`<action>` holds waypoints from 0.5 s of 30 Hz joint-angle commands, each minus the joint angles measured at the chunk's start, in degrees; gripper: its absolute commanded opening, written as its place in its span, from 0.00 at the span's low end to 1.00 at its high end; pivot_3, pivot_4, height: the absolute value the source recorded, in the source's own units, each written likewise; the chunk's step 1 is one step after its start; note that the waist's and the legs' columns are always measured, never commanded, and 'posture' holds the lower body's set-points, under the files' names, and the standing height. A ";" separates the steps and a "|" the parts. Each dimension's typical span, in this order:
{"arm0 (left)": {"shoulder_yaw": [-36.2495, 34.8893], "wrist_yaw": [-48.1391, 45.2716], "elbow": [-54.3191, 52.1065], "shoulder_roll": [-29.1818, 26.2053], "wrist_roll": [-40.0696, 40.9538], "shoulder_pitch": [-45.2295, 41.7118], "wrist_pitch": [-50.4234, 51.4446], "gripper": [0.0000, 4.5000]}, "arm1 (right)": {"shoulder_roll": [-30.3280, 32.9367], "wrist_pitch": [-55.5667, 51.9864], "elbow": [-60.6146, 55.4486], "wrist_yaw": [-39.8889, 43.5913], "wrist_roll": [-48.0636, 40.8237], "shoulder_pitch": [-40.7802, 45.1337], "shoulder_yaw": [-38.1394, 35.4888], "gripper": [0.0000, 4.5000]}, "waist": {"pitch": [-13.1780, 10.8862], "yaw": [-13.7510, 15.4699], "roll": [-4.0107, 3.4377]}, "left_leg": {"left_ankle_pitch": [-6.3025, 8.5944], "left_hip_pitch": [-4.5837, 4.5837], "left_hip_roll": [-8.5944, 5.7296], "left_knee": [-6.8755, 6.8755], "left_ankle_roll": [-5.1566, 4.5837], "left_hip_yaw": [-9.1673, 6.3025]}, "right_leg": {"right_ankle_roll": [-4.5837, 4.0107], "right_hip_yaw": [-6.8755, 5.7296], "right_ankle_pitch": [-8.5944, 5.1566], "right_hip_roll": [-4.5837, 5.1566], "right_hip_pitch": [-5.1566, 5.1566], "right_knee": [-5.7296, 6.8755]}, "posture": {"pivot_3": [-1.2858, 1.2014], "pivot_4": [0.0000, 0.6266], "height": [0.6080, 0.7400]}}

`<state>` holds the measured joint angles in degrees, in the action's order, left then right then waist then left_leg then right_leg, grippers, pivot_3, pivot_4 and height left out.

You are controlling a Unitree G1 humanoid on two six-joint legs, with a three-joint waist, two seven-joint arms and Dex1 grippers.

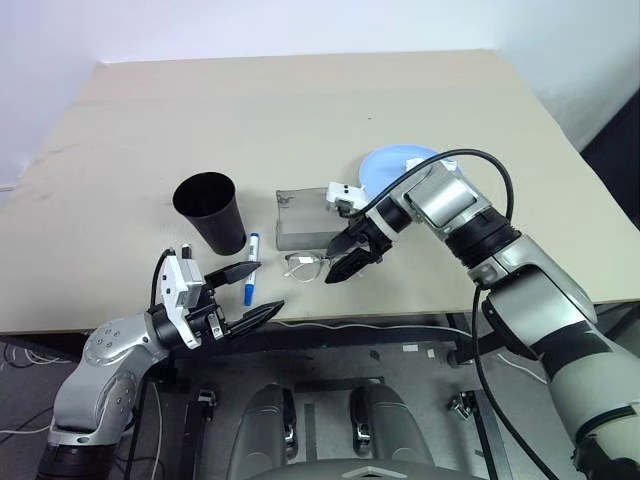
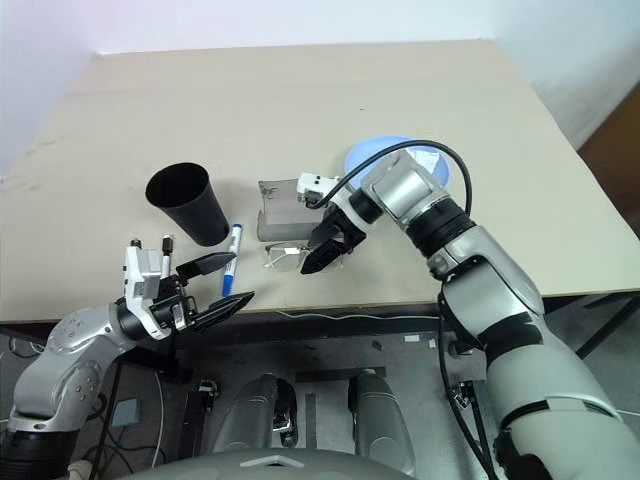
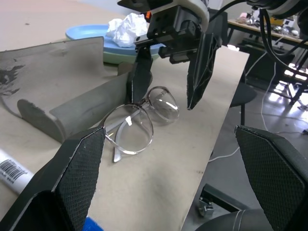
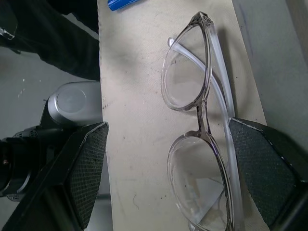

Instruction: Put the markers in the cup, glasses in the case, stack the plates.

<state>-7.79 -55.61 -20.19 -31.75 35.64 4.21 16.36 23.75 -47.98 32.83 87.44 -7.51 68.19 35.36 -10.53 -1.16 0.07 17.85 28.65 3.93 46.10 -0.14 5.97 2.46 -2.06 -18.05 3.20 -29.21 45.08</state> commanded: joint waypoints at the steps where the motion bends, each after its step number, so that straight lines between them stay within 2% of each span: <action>1: -0.16 0.51 -2.70 -0.06 0.98 0.07 0.10 1.00 | -0.83 1.62 0.33 1.68 1.15 2.40 -0.13 0.93 | 0.00 0.02 0.00 | 0.00 0.00 0.00 0.00 0.00 0.00 | 0.00 0.00 0.00 0.00 0.00 0.00 | 0.52 0.24 0.47; 4: -0.25 0.71 -2.84 -0.13 1.14 0.01 0.45 1.00 | -1.73 2.62 1.79 2.19 2.24 2.94 0.08 0.93 | 0.00 0.01 0.00 | 0.00 0.00 0.00 0.00 0.00 0.00 | 0.00 0.00 0.00 0.00 0.00 -0.01 | 0.52 0.24 0.47; 5: -0.26 0.83 -2.97 -0.14 1.19 0.05 0.56 1.00 | -2.03 2.82 2.26 2.41 2.49 3.15 0.01 0.89 | 0.00 0.02 0.00 | 0.00 0.00 0.00 0.00 0.00 0.00 | 0.00 0.00 0.00 0.01 0.00 0.00 | 0.52 0.24 0.47; 8: -0.30 1.06 -3.30 -0.11 1.29 0.21 0.72 1.00 | -2.67 3.58 3.35 2.91 3.40 3.43 0.01 0.74 | 0.00 0.01 0.00 | 0.00 0.00 0.00 0.00 0.00 0.00 | 0.00 0.00 0.00 0.01 0.00 0.00 | 0.52 0.24 0.47; 11: -0.41 1.20 -3.43 -0.10 1.37 0.37 0.76 1.00 | -3.27 4.27 4.15 2.89 4.41 3.33 0.07 0.51 | 0.00 0.01 0.00 | 0.00 0.00 0.00 0.00 0.00 0.00 | 0.00 0.00 0.00 0.01 0.00 0.00 | 0.52 0.24 0.47; 15: -0.90 0.97 -2.82 0.02 1.54 0.61 0.28 1.00 | -3.69 4.39 4.50 3.07 5.14 3.40 -0.42 0.51 | 0.00 0.01 0.00 | 0.00 0.00 0.00 0.00 0.00 0.01 | 0.00 0.00 0.00 0.02 0.00 -0.01 | 0.52 0.24 0.47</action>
<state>-7.70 -54.54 -21.07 -31.73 35.79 4.61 17.17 20.52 -44.02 37.68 89.80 -2.51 69.91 35.67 -10.53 -1.15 0.06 17.86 28.65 3.93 46.10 -0.13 5.97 2.46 -2.06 -18.05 3.22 -29.21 45.07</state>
